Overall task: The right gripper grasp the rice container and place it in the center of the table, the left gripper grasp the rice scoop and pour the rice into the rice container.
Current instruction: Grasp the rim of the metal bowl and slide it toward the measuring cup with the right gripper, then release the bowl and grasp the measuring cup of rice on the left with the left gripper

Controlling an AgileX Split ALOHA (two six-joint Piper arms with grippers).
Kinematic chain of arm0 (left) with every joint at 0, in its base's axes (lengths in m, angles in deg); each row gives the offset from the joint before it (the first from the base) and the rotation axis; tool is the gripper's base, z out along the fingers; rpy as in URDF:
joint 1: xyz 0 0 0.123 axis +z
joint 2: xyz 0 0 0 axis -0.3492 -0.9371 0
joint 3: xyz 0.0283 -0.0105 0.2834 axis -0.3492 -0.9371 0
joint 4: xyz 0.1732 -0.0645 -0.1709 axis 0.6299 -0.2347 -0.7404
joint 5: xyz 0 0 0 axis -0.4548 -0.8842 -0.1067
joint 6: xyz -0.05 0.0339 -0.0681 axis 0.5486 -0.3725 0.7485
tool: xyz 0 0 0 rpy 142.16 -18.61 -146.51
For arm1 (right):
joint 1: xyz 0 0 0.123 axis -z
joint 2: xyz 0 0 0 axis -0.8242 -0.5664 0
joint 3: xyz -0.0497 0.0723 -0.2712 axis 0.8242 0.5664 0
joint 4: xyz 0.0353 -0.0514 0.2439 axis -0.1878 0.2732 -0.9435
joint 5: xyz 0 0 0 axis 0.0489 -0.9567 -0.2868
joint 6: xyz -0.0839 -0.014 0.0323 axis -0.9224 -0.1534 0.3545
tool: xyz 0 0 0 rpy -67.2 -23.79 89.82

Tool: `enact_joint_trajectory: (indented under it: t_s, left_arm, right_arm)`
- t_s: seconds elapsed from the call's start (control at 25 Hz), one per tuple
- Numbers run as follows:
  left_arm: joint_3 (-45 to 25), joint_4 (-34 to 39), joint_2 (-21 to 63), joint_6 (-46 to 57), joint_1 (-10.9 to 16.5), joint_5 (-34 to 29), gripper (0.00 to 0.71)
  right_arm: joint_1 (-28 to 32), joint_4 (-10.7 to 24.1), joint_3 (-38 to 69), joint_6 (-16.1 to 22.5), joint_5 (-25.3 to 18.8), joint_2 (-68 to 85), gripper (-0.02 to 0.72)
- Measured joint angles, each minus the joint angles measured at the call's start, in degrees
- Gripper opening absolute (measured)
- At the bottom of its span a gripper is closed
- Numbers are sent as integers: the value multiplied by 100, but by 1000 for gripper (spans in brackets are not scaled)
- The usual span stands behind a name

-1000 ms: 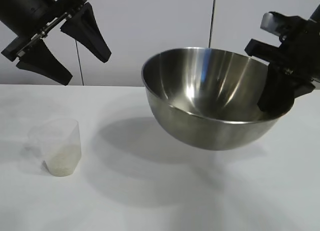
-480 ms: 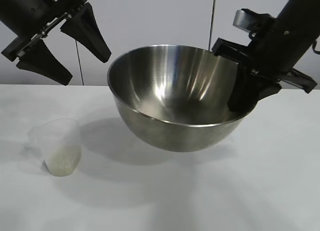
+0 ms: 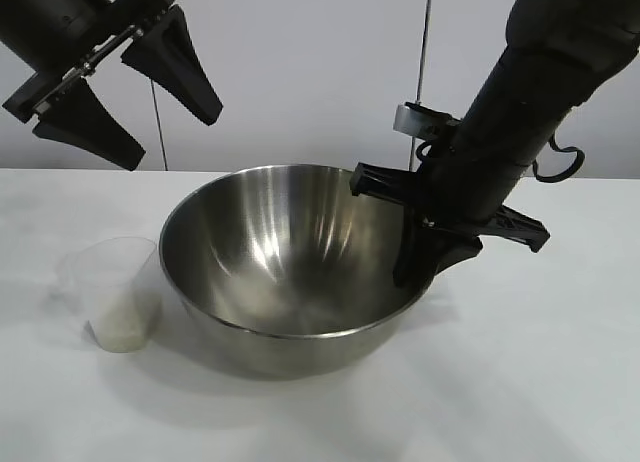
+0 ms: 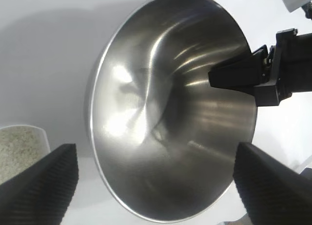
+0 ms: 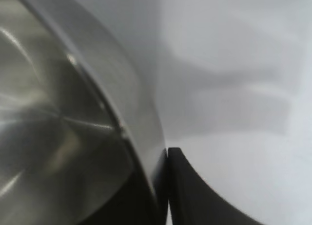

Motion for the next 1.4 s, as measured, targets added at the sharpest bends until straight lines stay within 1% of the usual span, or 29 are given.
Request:
enact_joint_trajectory:
  t_s: [0.16, 0.28, 0.36, 0.4, 0.6, 0.68, 0.76, 0.88, 0.92, 0.96, 1.0, 1.12, 1.2, 1.32, 1.4]
  left_arm:
    - [0, 0, 0, 0, 0, 0, 624]
    - [0, 0, 0, 0, 0, 0, 624]
    - [0, 0, 0, 0, 0, 5, 624]
    - [0, 0, 0, 0, 0, 5, 624]
    - [0, 0, 0, 0, 0, 14, 624]
    - [0, 0, 0, 0, 0, 19, 624]
    - [0, 0, 0, 0, 0, 26, 624]
    - [0, 0, 0, 0, 0, 33, 624]
    - [0, 0, 0, 0, 0, 47, 624]
    - [0, 0, 0, 0, 0, 47, 624]
    - [0, 0, 0, 0, 0, 47, 624]
    - [0, 0, 0, 0, 0, 47, 624]
    - [0, 0, 0, 0, 0, 47, 624]
    - [0, 0, 0, 0, 0, 47, 624]
    - [0, 0, 0, 0, 0, 47, 624]
  right_arm:
    - [270, 62, -316, 14, -270, 65, 451]
    - [621, 336, -748, 14, -333, 305, 453]
    - [878, 697, -1068, 14, -325, 514, 453]
    - [1029, 968, -1241, 14, -319, 633, 453]
    - [1954, 2512, -1800, 23, -331, 1295, 453]
    - [2471, 2956, -1831, 82, -509, 1710, 453]
    - [2989, 3211, -1832, 146, -943, 2165, 453]
    - [3682, 3300, -1832, 164, -1766, 3060, 453]
    - [3838, 3268, -1798, 170, -1947, 3362, 453]
    - [3924, 3208, -1719, 170, -2010, 3764, 453]
    - [3949, 3081, -1631, 164, -2029, 4209, 453]
    - [3954, 2512, -1181, -26, -2022, 5577, 453]
    - [3954, 2265, -829, -160, -2000, 6482, 453]
    - [3954, 2132, -197, -353, -1961, 7855, 453]
    - [3954, 2081, 355, -368, -1835, 8687, 453]
